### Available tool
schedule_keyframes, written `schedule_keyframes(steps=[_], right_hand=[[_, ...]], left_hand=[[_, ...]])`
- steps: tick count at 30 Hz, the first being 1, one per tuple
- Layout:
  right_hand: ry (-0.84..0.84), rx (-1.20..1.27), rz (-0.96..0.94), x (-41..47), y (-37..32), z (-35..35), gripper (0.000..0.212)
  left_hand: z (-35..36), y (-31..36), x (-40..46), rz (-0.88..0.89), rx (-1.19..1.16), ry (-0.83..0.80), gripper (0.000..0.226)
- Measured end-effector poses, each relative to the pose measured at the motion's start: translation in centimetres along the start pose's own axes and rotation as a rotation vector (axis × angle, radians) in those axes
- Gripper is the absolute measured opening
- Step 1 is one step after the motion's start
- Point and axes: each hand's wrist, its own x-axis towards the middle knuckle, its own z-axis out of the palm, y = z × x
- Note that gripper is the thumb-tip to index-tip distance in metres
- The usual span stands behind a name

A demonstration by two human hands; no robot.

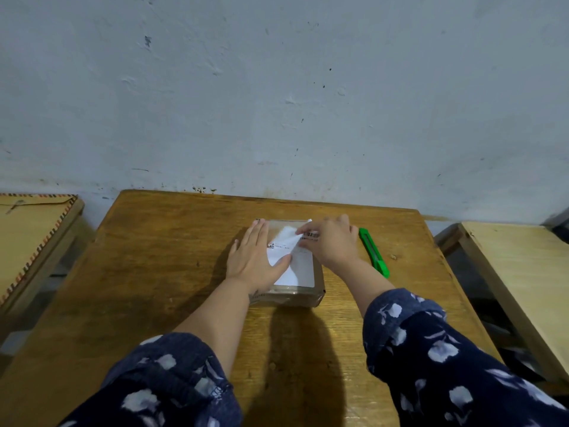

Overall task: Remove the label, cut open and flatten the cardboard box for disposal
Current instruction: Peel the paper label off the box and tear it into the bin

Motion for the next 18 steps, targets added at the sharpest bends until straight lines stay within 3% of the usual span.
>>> schedule_keyframes(steps=[11, 15, 18], right_hand=[[-0.009, -0.061, 0.102, -0.7, -0.7, -0.2, 0.020], [0.003, -0.133, -0.095, -0.9, -0.8, -0.3, 0.024], [0.027, -0.222, -0.288, -1.3, -1.4, 0.0, 0.028]], left_hand=[[-0.1, -0.1, -0.1, 0.039, 0.028, -0.014, 0.098], [-0.1, -0.3, -0.4, 0.081, -0.006, 0.001, 0.093], [-0.1, -0.7, -1.8, 0.113, -0.064, 0.095, 0.067]])
